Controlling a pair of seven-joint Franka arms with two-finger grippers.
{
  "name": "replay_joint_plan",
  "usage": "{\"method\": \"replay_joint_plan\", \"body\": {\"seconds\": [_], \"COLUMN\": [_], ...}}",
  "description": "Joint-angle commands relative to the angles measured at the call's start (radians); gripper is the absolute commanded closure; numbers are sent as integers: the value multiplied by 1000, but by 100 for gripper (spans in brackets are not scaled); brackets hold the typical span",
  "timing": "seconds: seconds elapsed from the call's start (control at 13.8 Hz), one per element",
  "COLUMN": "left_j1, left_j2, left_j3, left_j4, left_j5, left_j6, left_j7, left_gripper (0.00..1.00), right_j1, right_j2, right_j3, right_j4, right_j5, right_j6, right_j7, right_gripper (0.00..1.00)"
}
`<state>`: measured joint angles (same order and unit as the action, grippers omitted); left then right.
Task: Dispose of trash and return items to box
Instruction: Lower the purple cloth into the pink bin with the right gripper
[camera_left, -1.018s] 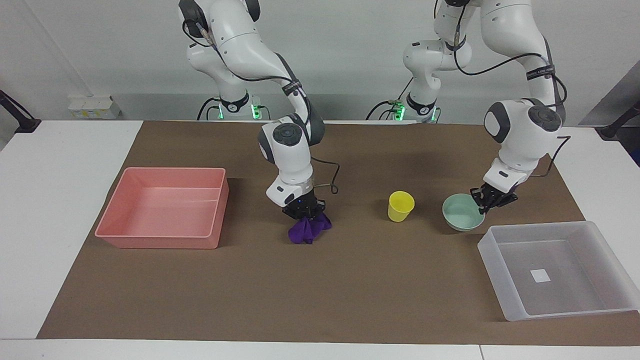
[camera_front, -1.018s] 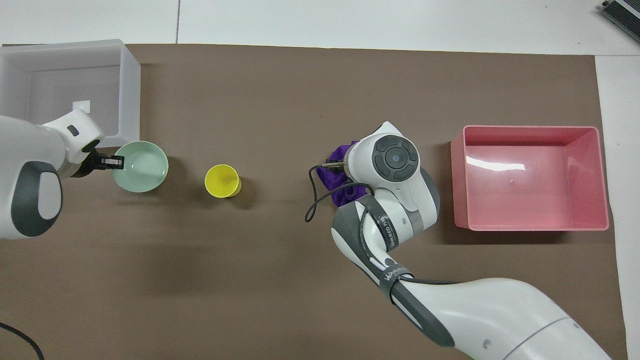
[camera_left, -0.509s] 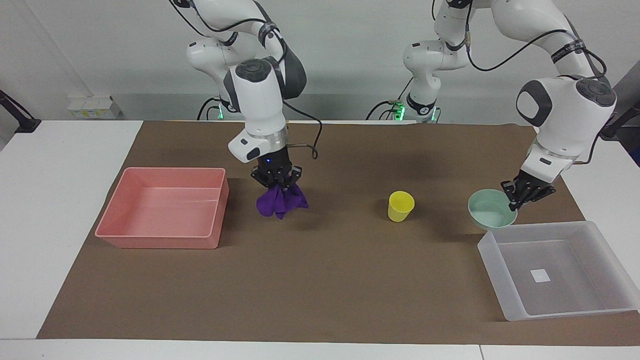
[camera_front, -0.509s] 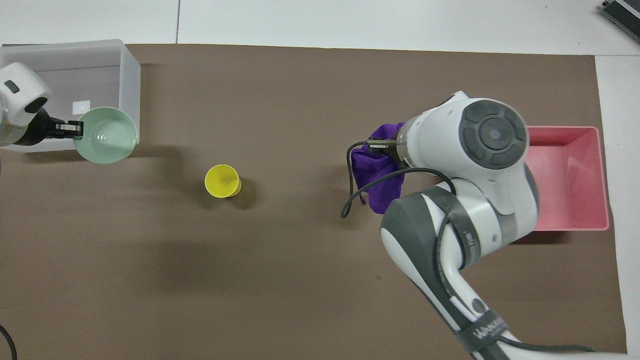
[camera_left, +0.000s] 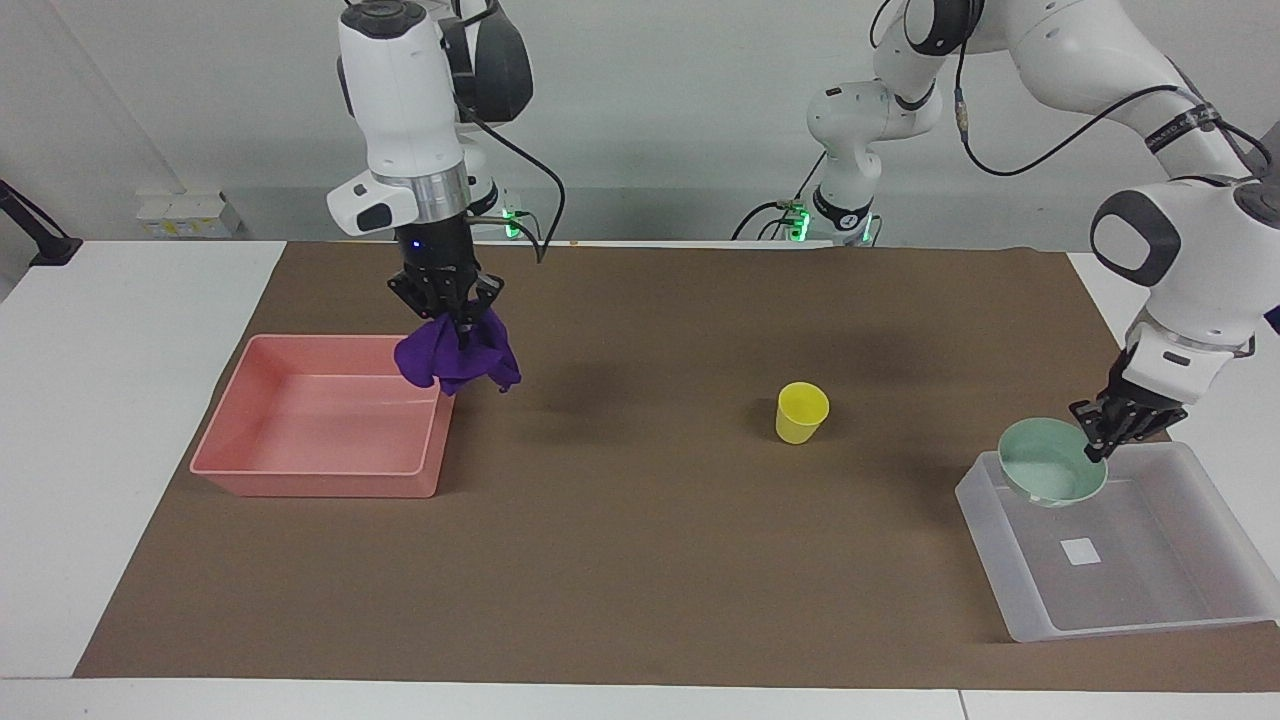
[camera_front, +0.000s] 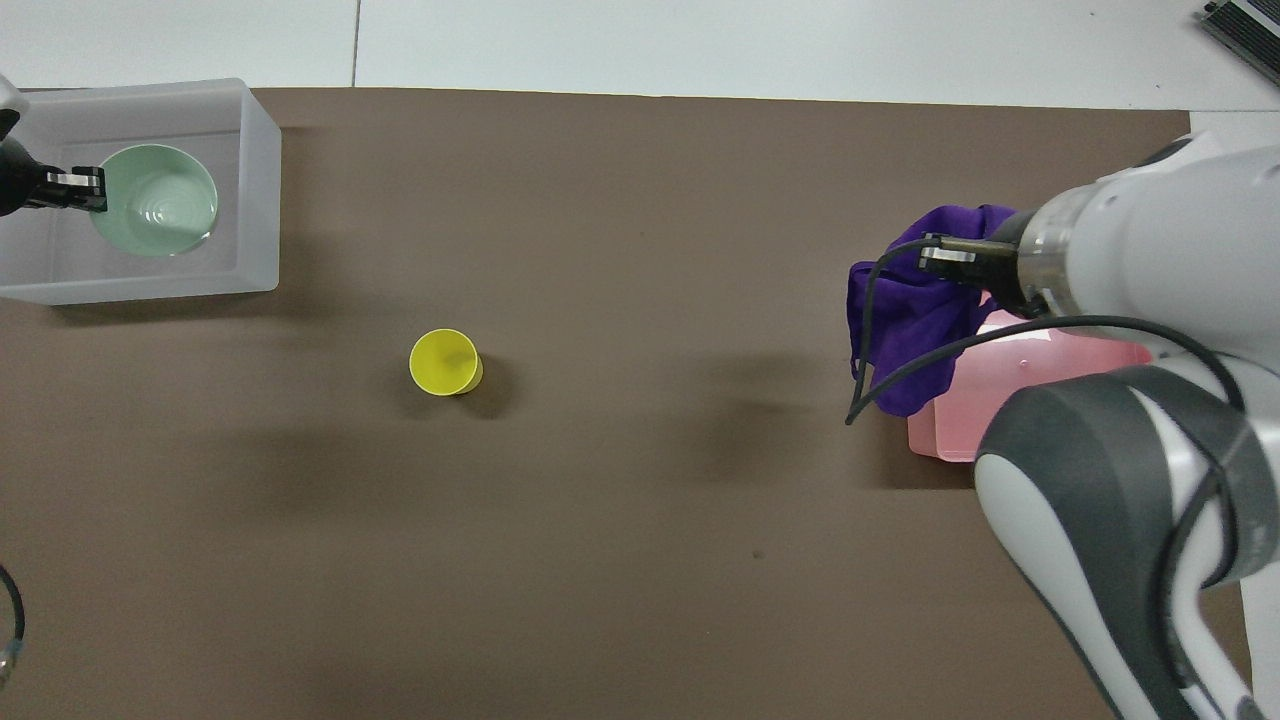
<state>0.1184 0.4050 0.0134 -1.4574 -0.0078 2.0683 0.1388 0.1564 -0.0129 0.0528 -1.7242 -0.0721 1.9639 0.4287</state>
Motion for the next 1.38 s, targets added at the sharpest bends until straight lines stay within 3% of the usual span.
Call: {"method": "replay_joint_plan", "body": {"seconds": [0.0,0.36,0.51,0.8,1.02,1.09,1.16,1.24,1.31], "left_j1": [53,87,104,112,112,110,110,109,97], "left_j2": [228,342,341,286,253,250,250,249,239], "left_j3": [-44,-55,-64,-62,-61,-59,-56,-59,-58], "left_j4": [312,356,341,159,72,83,91,92,92], "left_j5": [-3,2,2,8,6,8,9,11,11], "left_j6": [-108,28,70,223,286,265,241,246,242], "left_j7": [4,5,5,13,24,24,25,37,51], "left_gripper": [100,100,100,100,100,83,37,0,0], "right_j1": [-81,-236,-293,-336,-356,-357,-360,-362,-364], "right_j2": [-12,-38,-36,-24,34,53,79,99,114], "right_j3": [12,12,12,12,12,12,12,12,12], "right_j4": [58,-1,-67,-254,-328,-346,-365,-386,-408], "right_j5": [-9,-8,-9,-6,-5,-5,-3,-3,-5], "right_j6": [-74,-79,-15,197,272,286,318,366,407], "right_j7": [-103,-286,-356,-366,-360,-360,-360,-358,-357], "right_gripper": [100,100,100,100,100,100,100,100,100]}}
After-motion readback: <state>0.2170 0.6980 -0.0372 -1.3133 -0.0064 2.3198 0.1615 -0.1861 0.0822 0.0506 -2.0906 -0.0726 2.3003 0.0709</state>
